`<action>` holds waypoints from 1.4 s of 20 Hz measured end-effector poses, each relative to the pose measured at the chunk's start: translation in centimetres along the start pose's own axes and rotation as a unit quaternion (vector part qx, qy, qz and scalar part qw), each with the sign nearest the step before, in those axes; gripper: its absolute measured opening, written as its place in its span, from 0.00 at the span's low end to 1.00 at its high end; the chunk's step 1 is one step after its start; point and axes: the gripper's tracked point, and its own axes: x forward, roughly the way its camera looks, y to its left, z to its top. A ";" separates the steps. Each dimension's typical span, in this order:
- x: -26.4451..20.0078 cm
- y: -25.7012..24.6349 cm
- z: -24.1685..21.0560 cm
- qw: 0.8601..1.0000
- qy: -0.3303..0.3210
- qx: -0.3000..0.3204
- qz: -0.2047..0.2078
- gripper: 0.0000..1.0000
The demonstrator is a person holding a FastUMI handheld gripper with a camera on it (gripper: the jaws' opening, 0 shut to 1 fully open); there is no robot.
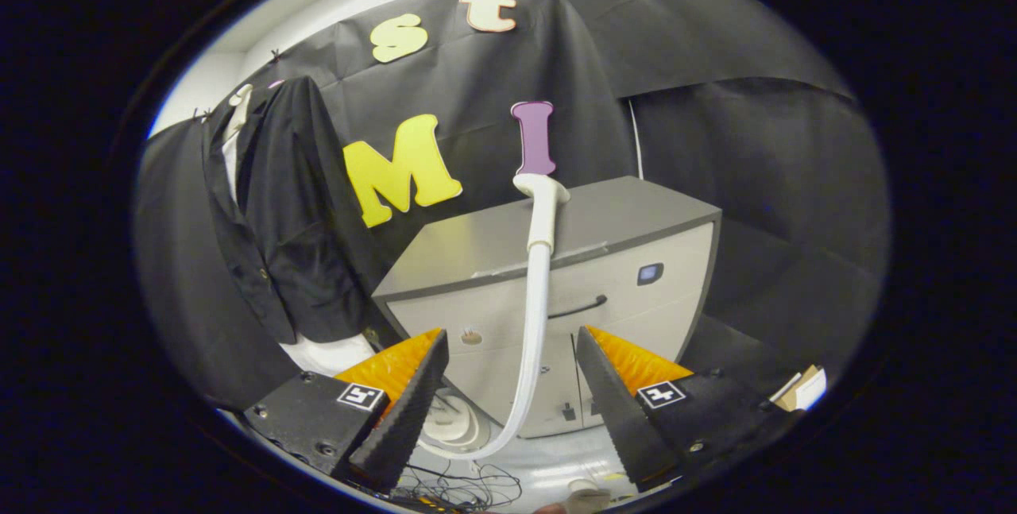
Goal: Iron the clothes twice with a garment steamer, once on the left side and once on the right side.
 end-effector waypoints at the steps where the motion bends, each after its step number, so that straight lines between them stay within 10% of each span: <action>1: 1.2 0.2 1.3 1.000 0.001 -0.001 0.006 1.00; 20: 19.9 -3.5 11.9 0.991 0.126 0.047 0.012 0.99; 28: 22.5 -3.1 10.4 0.982 0.160 0.089 0.045 0.76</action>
